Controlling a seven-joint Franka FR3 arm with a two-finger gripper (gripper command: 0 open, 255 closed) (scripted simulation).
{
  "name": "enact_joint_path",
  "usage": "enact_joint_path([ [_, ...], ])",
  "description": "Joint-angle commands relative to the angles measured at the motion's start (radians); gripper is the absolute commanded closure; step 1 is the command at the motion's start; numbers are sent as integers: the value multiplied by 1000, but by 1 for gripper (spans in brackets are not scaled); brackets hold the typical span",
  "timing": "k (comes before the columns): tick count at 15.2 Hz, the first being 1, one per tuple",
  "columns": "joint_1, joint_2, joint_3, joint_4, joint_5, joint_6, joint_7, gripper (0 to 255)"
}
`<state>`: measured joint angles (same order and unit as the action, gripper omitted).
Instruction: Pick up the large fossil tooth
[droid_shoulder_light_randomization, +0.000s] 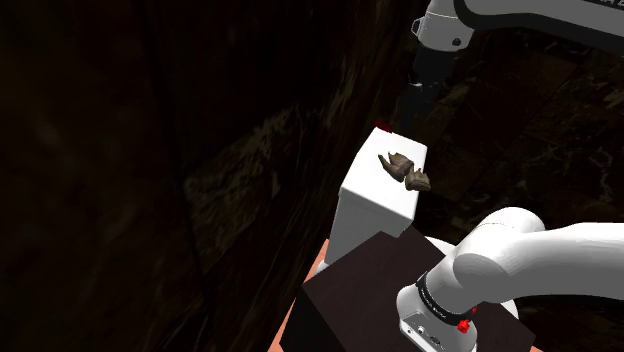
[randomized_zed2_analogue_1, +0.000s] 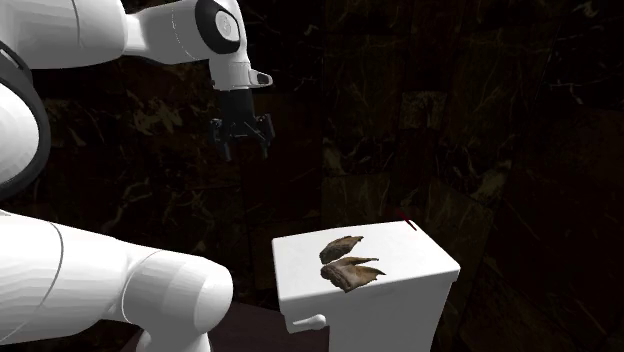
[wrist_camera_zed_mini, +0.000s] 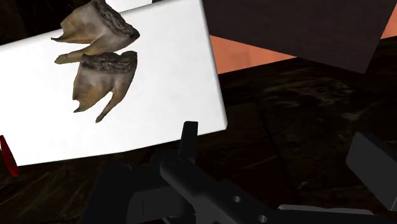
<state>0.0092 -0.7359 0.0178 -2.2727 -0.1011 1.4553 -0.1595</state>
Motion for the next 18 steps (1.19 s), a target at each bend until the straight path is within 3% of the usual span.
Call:
enact_joint_path([
  [1,0,0,0,0,0,0,0,0],
  [10,-102,155,-172,-57,19,241,20,0],
  [18,-169,343,-327,-60,92,443,2,0],
])
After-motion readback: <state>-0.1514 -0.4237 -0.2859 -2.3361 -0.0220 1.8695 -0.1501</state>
